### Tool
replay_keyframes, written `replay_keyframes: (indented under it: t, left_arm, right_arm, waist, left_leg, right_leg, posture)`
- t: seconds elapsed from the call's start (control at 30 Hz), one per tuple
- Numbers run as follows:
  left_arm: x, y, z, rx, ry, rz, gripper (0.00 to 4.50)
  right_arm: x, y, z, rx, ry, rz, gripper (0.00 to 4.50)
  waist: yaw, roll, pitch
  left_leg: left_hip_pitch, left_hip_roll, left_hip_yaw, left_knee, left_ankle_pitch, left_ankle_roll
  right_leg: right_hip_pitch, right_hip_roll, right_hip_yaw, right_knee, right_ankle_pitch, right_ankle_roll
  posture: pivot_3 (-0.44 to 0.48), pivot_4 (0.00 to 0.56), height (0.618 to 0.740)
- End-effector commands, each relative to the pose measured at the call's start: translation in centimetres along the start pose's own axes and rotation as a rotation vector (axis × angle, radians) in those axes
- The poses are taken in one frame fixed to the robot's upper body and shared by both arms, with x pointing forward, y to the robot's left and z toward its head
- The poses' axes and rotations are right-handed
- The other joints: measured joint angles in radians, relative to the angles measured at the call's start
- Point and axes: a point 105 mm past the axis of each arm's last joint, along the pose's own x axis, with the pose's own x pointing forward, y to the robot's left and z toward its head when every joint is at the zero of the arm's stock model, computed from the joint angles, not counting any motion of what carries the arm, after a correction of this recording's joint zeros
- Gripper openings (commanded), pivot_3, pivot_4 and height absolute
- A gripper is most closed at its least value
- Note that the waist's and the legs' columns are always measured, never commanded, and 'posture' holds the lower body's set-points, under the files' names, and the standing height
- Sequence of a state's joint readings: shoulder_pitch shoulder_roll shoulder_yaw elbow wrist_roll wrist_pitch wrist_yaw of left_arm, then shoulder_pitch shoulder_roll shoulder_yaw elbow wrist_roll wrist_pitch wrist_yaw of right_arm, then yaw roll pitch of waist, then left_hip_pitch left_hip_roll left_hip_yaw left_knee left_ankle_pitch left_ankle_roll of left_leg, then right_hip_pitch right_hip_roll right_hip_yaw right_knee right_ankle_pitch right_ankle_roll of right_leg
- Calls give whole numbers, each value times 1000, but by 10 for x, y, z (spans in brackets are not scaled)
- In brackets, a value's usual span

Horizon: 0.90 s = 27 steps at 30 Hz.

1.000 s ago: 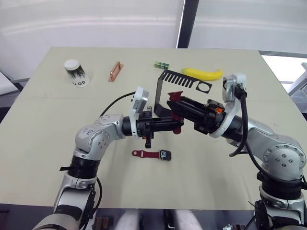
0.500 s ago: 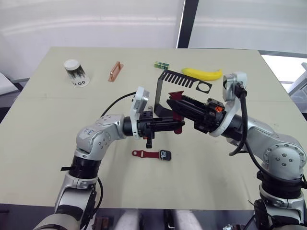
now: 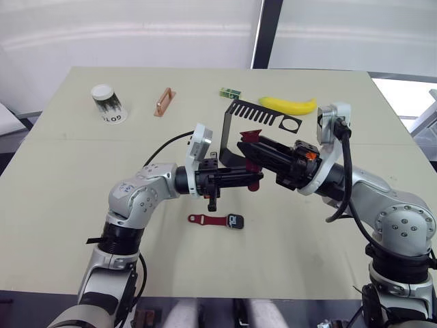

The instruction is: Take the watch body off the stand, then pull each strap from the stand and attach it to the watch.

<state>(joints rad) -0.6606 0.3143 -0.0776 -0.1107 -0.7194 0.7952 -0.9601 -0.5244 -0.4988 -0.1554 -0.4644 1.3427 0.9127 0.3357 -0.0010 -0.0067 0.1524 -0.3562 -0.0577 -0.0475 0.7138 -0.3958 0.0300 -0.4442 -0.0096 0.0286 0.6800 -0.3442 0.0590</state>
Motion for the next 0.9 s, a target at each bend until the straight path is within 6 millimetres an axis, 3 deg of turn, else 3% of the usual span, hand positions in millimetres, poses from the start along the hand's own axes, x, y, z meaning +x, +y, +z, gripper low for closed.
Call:
replay_keyframes:
  t: [0.03,0.9]
  left_arm:
    - [4,-8,15,54,-34,-38,0]
    - [5,-8,17,51,-40,-41,0]
  right_arm:
    - [0,6,8,-23,-32,22,72]
    - [1,5,10,-33,-46,13,72]
  waist:
    - [0,0,0]
    - [0,0,0]
  left_leg:
    - [0,0,0,0,0,0]
    - [0,0,0,0,0,0]
  right_leg:
    - [0,0,0,0,0,0]
    - [0,0,0,0,0,0]
  posture:
    - [0,150,740]
    - [0,150,740]
